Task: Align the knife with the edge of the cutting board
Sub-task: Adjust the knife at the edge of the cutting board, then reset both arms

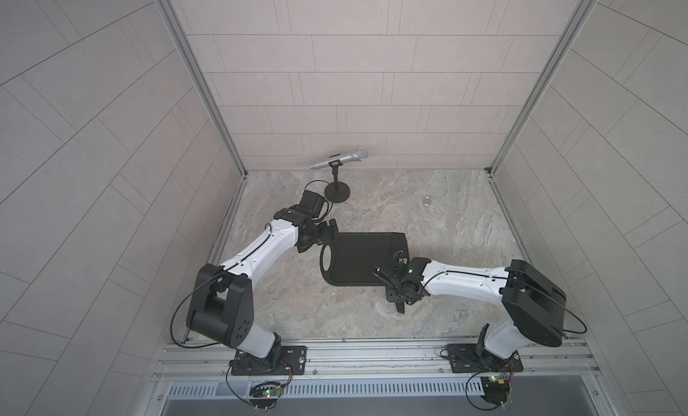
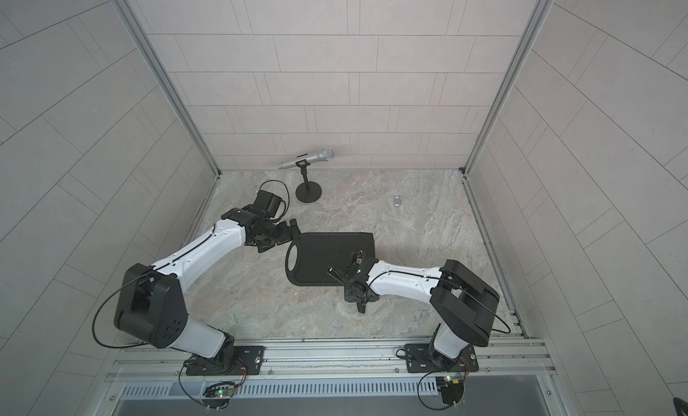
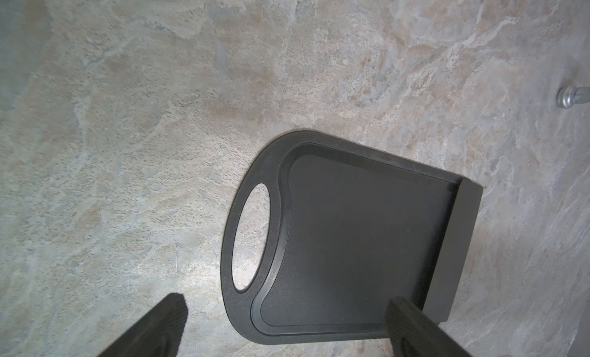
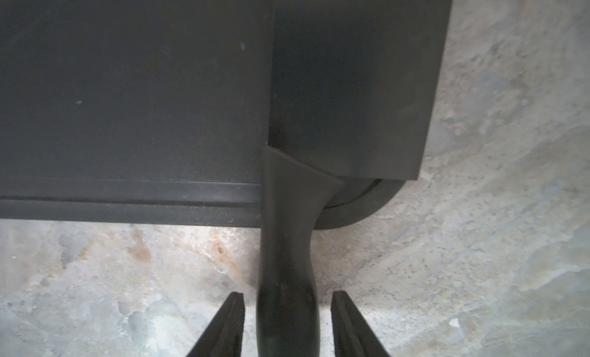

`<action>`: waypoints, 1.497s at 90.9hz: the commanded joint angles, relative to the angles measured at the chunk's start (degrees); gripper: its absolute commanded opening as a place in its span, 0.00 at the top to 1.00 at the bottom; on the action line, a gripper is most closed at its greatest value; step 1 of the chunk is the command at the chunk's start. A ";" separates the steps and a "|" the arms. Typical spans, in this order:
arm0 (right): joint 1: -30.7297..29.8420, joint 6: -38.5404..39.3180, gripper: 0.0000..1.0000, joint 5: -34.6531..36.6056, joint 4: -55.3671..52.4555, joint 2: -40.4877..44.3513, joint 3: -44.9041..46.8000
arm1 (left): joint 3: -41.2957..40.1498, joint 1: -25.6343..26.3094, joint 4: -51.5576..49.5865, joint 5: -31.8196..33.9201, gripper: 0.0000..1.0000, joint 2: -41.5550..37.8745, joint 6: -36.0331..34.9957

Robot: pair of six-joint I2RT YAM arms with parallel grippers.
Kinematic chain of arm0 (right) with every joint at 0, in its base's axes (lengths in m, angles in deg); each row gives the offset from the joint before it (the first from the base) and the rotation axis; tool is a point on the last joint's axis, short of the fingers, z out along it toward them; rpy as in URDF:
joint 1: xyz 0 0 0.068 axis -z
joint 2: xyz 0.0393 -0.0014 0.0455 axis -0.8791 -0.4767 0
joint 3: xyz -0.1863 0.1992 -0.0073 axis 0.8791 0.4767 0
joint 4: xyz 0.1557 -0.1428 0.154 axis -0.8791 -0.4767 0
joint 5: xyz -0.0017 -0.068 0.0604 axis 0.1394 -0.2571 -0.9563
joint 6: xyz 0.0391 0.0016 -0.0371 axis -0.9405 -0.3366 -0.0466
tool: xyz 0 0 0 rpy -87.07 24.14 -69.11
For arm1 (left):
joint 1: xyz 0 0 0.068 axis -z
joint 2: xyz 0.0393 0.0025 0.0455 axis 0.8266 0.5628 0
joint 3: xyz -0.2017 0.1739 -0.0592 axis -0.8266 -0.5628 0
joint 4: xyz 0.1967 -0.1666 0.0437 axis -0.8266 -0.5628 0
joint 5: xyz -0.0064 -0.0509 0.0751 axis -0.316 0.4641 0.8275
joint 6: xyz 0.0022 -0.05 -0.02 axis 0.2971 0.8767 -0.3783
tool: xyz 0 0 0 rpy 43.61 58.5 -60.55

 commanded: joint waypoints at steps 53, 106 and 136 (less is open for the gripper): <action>14.80 16.13 0.00 -4.65 -1.40 26.24 0.33 | -0.65 -3.43 1.95 2.59 0.00 -5.54 -1.26; 51.44 31.42 0.00 -20.83 6.40 23.55 -1.12 | -4.78 -8.48 8.63 19.03 0.00 -10.74 -3.74; 61.24 32.48 0.00 -11.32 20.44 22.09 3.63 | -15.77 -10.61 26.62 30.53 0.00 -15.58 -10.68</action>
